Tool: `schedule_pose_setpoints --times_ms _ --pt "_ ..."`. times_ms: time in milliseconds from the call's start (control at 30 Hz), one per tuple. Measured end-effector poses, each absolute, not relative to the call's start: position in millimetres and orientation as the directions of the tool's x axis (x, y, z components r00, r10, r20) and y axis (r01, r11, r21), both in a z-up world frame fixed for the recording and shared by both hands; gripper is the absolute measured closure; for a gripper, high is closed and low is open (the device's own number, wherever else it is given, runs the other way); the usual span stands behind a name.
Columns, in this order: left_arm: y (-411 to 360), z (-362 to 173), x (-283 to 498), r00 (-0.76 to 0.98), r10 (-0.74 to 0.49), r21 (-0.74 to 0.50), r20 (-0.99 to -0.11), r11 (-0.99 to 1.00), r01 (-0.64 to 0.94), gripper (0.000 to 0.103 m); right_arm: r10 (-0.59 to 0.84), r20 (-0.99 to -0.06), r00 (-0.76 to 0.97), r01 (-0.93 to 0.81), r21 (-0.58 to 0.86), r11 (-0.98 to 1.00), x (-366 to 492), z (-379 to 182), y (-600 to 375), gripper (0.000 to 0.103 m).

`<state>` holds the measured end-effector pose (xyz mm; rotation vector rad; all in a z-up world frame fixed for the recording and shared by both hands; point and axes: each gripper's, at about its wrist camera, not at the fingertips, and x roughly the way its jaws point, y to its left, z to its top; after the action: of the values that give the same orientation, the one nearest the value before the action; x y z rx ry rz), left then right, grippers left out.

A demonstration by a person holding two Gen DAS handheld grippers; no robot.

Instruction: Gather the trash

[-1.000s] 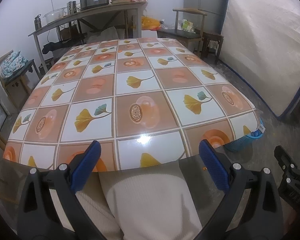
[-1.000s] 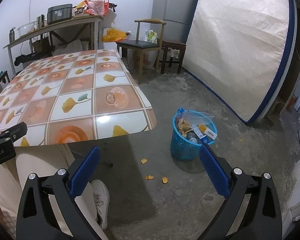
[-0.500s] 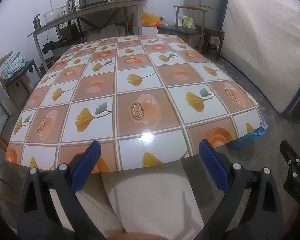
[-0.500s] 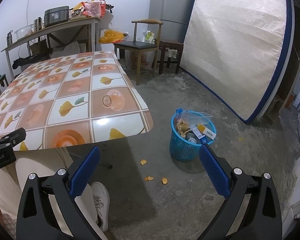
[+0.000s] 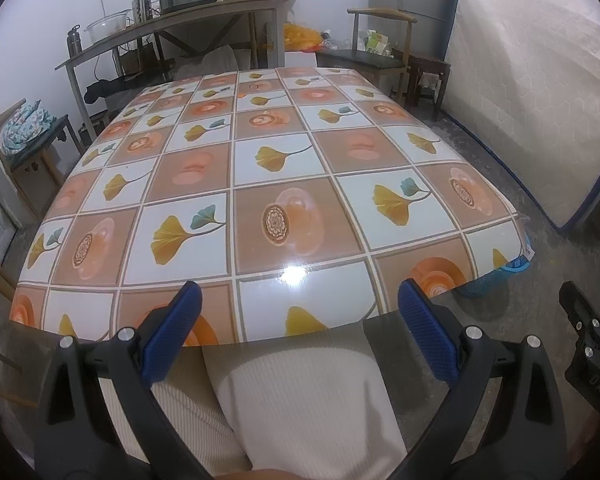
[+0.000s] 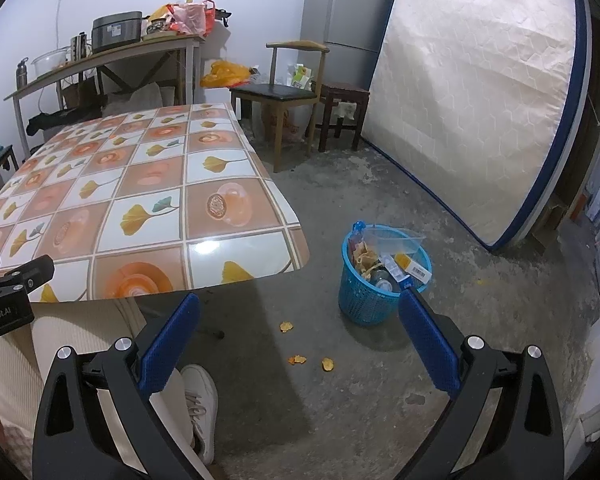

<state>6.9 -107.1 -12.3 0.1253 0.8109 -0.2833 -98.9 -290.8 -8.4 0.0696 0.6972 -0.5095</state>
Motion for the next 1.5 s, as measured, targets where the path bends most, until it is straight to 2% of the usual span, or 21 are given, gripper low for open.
schedule_pose_setpoints --times_ms 1500 --pt "-102.4 -17.4 10.5 0.641 -0.2 -0.005 -0.741 0.956 0.293 0.008 -0.428 -0.629 0.649 0.464 -0.119 0.878 -95.9 -6.2 -284.5 0.006"
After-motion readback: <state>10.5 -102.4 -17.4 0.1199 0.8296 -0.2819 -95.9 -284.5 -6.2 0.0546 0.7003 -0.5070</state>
